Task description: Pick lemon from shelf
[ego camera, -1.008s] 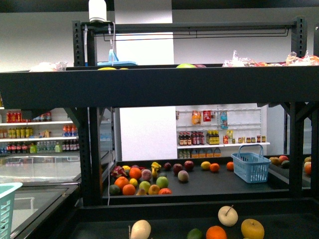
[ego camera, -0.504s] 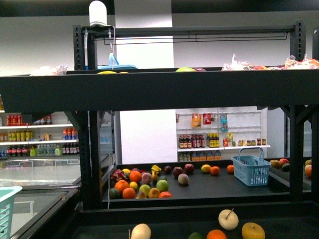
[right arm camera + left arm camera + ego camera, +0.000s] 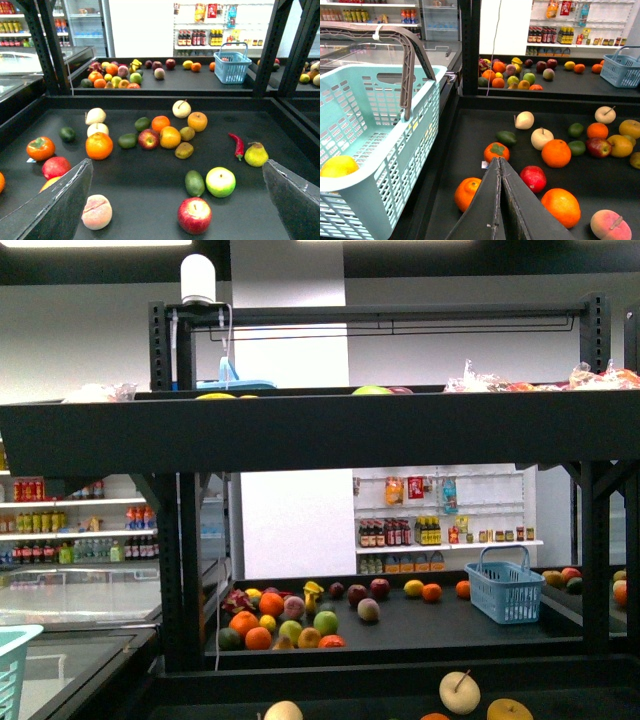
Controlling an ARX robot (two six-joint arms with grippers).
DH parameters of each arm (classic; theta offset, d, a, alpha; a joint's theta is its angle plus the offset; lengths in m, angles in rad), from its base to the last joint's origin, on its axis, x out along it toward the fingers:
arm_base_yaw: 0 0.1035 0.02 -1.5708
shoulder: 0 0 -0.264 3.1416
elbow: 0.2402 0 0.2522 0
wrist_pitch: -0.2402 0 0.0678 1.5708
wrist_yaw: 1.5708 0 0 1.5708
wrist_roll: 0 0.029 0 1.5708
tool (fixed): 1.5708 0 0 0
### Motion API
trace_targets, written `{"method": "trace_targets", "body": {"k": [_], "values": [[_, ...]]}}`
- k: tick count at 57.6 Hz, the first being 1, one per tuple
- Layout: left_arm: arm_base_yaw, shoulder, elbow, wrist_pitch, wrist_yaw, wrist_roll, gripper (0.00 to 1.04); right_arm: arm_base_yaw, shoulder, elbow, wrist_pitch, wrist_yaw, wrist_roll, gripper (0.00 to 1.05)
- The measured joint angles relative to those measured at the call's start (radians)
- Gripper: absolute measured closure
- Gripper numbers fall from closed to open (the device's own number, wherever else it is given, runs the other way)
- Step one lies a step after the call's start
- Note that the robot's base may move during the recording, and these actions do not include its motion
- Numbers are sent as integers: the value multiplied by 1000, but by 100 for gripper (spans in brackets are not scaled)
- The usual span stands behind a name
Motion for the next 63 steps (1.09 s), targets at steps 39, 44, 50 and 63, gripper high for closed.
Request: {"method": "trace_targets", "body": {"k": [39,44,50,63], "values": [[-1,-217,-109,-102,-1,1,102,0,0,0,0,0,0,2],[0,-220,-109,-102,0,0,100,0,0,0,0,0,0,2],[0,-220,-109,-102,0,1,80,0,0,0,0,0,0,2],[0,-220,-109,-102,-1,1,38,0,0,0,0,0,0,2]]}}
